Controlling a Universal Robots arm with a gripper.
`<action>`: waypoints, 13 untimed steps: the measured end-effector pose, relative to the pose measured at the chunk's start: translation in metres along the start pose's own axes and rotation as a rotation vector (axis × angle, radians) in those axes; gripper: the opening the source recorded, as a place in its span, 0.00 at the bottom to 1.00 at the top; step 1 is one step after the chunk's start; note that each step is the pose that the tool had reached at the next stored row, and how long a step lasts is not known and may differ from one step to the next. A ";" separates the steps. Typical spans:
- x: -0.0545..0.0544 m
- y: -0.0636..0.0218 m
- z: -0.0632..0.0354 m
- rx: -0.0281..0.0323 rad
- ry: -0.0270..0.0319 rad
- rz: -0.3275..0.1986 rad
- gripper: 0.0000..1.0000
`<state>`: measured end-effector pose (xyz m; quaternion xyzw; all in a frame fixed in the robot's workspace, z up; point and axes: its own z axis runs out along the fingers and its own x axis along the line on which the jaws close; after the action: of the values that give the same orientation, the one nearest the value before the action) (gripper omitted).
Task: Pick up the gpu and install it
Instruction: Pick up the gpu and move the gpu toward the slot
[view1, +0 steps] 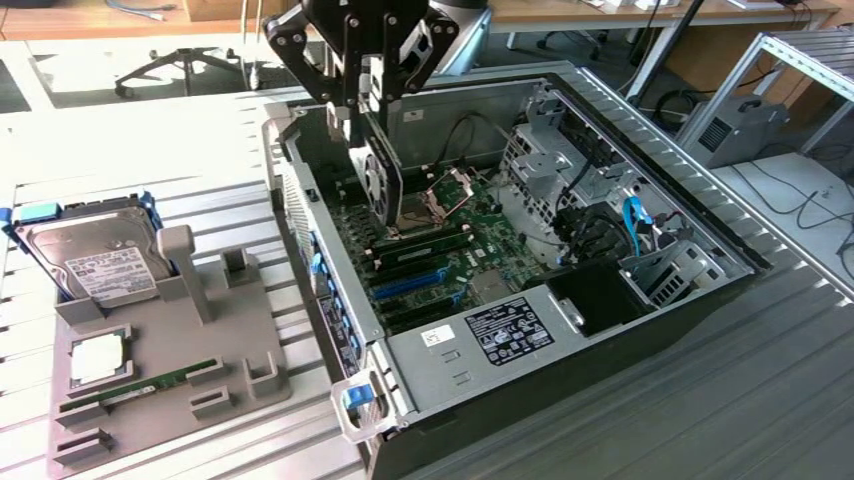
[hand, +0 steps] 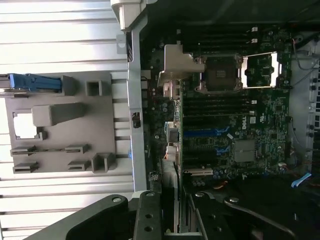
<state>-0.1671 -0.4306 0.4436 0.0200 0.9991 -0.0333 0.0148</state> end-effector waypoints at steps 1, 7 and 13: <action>-0.002 0.0001 0.0002 0.0002 0.0000 0.000 0.26; -0.010 0.0005 0.0014 0.0015 -0.0001 0.000 0.26; -0.019 0.0009 0.0026 0.0034 -0.0001 0.000 0.26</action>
<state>-0.1480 -0.4306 0.4416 0.0199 0.9991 -0.0350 0.0148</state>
